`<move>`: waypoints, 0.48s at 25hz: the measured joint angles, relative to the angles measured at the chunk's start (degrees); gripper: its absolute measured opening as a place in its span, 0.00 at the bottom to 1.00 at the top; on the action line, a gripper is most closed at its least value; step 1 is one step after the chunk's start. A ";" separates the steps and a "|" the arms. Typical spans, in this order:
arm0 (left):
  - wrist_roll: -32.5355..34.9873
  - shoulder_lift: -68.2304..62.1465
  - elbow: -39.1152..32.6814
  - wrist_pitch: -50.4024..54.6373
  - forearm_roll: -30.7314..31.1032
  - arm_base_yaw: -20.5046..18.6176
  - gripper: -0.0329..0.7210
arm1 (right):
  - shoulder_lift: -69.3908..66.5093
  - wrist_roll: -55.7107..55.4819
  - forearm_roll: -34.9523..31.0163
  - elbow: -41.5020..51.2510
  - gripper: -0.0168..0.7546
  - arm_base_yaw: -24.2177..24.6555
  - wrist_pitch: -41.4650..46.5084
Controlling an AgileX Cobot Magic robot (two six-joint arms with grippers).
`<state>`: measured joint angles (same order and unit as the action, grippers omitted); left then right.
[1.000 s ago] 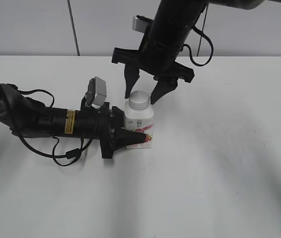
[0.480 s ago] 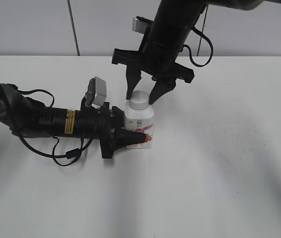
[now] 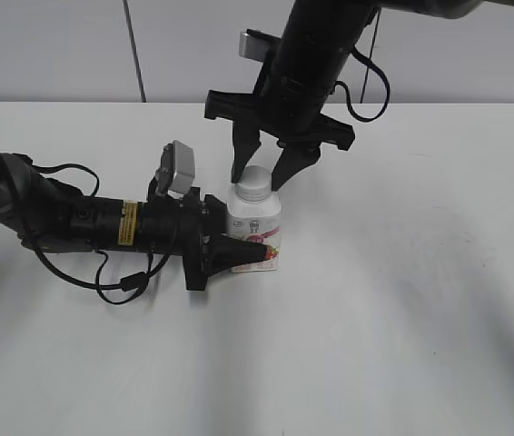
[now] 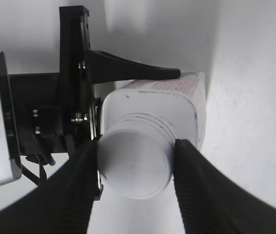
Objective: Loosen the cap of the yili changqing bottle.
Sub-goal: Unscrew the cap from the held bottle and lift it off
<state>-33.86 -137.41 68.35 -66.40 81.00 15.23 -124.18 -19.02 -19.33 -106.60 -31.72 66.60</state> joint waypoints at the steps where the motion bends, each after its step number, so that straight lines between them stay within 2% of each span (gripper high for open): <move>1: 0.05 0.00 0.00 0.00 0.00 0.00 0.53 | 0.00 0.12 0.00 0.00 0.52 0.00 0.00; 4: 0.05 0.00 0.00 0.00 0.06 0.00 0.53 | 0.00 0.30 0.05 0.00 0.51 0.00 0.07; 9: 0.05 0.00 0.00 0.05 0.06 0.00 0.53 | 0.00 0.35 0.86 -0.06 0.61 0.00 0.40; 12: 0.05 0.00 0.00 0.05 0.06 0.00 0.53 | 0.00 0.41 1.04 -0.06 0.63 0.00 0.44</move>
<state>-33.81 -137.41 68.35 -66.35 81.06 15.23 -124.18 -18.61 -18.29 -106.66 -31.72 67.04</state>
